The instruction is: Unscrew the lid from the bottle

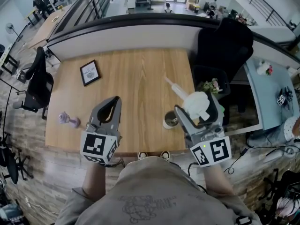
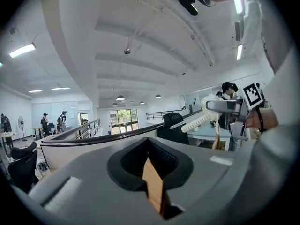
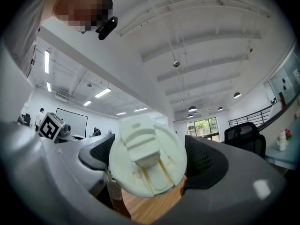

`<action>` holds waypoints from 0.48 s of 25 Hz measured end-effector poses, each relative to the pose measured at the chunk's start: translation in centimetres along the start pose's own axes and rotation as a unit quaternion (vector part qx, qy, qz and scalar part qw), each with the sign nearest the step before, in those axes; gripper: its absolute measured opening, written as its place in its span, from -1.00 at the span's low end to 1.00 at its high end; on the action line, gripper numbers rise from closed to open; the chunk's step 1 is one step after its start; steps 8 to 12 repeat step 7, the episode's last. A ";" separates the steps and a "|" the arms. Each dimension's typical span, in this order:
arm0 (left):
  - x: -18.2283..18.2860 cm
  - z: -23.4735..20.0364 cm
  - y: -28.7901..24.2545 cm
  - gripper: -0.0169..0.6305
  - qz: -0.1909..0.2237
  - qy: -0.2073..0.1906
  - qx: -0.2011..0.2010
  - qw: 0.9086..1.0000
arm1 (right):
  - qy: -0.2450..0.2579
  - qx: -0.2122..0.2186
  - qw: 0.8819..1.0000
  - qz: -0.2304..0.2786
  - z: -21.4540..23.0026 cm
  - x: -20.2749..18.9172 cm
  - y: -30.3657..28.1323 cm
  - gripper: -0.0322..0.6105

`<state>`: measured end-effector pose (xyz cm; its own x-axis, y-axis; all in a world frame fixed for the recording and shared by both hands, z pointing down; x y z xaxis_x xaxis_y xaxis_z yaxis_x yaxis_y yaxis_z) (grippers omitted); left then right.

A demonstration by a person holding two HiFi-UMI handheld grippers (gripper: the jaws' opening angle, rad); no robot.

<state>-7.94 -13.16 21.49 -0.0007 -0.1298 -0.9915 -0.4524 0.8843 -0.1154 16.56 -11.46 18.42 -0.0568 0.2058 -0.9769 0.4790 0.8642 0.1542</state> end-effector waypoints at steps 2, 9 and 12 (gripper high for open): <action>0.0 0.0 0.0 -0.94 0.000 0.001 0.000 1.000 | 0.001 0.001 1.000 -0.001 0.0 0.0 0.0 0.56; 0.2 0.3 -0.3 -0.94 0.000 -0.001 -0.003 1.000 | 0.005 0.002 1.000 0.001 0.4 0.1 -0.1 0.56; 0.2 0.3 -0.3 -0.94 0.000 -0.001 -0.003 1.000 | 0.005 0.002 1.000 0.001 0.4 0.1 -0.1 0.56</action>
Point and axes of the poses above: the fingertips, and each gripper's own axes: y backward along the fingers, z to its right, x out of its top, the point moved 3 cm from there along y, backward along the fingers, and after that the axes turned 12 degrees about y, right-handed, at the moved point
